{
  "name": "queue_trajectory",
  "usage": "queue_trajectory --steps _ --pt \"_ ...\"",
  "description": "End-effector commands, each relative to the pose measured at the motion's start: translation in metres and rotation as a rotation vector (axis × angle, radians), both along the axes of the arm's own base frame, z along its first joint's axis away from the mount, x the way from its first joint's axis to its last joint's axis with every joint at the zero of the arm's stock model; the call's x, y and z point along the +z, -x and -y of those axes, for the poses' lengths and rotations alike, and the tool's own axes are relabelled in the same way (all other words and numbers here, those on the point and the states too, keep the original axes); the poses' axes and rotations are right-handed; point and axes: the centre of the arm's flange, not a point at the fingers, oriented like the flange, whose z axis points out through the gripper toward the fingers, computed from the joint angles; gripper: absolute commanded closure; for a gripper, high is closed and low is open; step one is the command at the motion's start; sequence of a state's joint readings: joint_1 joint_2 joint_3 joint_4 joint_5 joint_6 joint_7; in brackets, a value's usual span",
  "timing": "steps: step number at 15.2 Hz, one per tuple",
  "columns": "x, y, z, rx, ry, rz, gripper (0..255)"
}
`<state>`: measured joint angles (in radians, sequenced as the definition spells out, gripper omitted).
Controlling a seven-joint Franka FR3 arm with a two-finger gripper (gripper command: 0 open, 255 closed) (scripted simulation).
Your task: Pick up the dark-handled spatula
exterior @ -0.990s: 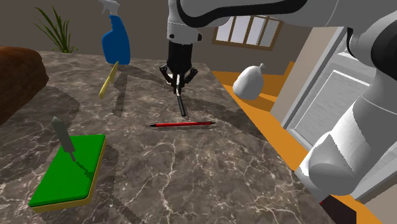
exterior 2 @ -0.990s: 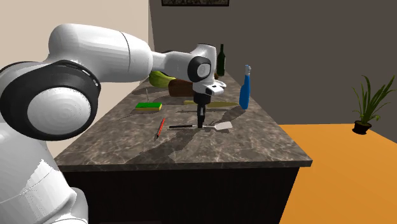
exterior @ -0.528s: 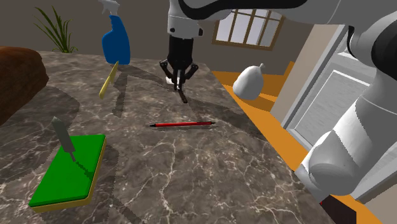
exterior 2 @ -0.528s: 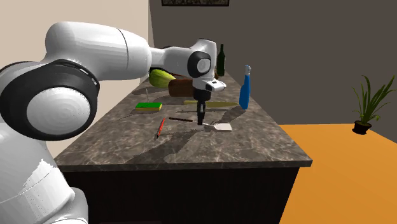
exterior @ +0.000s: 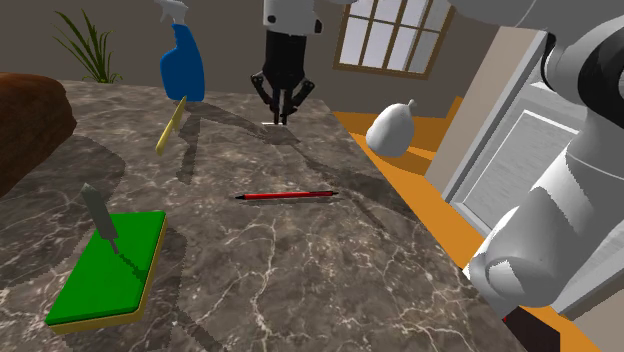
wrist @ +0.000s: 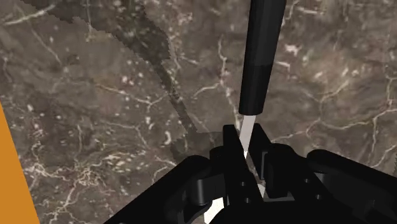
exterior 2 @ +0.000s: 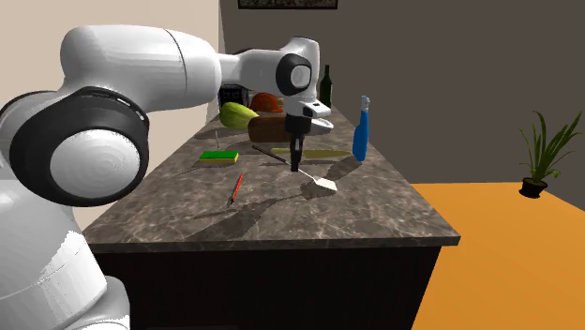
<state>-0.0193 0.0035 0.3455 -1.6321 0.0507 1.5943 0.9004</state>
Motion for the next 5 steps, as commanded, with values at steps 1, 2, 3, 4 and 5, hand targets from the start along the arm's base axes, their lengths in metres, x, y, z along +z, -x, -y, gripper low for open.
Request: queue_trajectory --steps 1,2,3,4,5 --pt "0.009 0.001 0.001 0.0 0.0 -0.001 255" --pt "0.014 0.001 0.001 0.0 0.0 -0.001 255" --pt "0.02 0.001 0.001 0.0 0.0 -0.001 255" --pt "0.021 0.001 0.001 0.0 0.0 -0.001 255" --pt "0.021 0.001 0.001 0.0 0.0 -0.001 255"
